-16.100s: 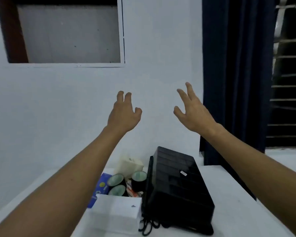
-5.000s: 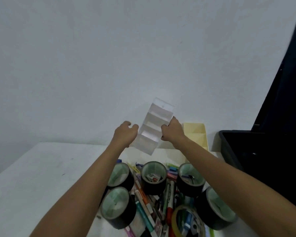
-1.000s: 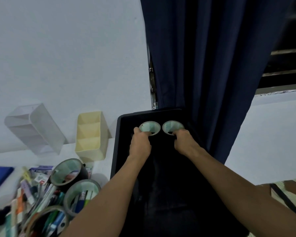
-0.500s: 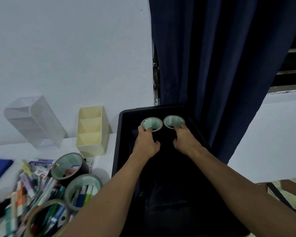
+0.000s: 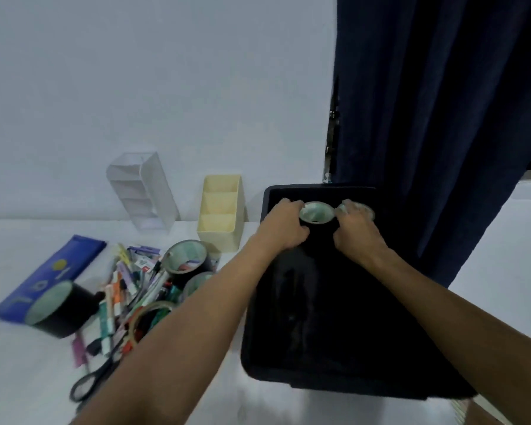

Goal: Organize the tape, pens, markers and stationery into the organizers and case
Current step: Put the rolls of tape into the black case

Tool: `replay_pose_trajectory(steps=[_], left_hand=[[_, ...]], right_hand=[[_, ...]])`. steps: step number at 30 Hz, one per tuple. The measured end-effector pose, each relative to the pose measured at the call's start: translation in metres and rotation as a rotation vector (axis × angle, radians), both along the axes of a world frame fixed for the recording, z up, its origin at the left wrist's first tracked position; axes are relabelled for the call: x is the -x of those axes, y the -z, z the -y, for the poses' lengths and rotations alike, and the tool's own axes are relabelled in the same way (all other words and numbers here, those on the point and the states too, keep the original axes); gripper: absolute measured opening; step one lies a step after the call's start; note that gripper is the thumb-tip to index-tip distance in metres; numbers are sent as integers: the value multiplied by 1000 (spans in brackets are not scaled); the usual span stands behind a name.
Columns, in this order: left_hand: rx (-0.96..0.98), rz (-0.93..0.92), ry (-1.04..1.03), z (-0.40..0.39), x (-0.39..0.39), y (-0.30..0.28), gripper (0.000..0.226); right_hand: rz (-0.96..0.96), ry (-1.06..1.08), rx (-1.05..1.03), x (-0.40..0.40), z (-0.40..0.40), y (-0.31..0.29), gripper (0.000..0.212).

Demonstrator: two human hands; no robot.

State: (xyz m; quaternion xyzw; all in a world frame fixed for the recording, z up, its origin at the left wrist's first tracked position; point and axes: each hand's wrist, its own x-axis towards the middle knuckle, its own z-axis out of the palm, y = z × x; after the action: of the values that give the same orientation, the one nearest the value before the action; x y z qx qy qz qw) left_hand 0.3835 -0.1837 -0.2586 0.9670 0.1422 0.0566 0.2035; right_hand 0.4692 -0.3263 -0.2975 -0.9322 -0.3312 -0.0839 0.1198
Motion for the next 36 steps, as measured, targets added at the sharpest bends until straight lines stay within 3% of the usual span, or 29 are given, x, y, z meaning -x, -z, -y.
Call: replay_pose_trajectory(steps=[3, 6, 13, 20, 22, 28, 31, 36], left_hand=[[9, 145, -140, -30, 41, -26, 42], [-25, 90, -257, -74, 87, -36, 40], [-103, -205, -286, -130, 174, -26, 45], [-109, -278, -197, -134, 196, 9, 53], [-120, -264, -164, -134, 195, 18, 50], [-205, -188, -150, -129, 191, 27, 26], [-233, -143, -181, -132, 188, 21, 20], [-273, -15, -192, -136, 173, -14, 24]], right_hand=[[-3, -189, -133, 32, -38, -24, 38], [-145, -416, -260, 78, -79, -44, 30], [-405, -717, 59, 150, -129, -43, 18], [-420, -687, 393, 176, -134, -29, 47], [-382, -679, 440, 183, -136, -25, 45], [-360, -650, 453, 186, -140, -23, 8], [-342, -550, 386, 176, -137, -34, 7], [-408, -432, 123, 154, -120, -69, 27]])
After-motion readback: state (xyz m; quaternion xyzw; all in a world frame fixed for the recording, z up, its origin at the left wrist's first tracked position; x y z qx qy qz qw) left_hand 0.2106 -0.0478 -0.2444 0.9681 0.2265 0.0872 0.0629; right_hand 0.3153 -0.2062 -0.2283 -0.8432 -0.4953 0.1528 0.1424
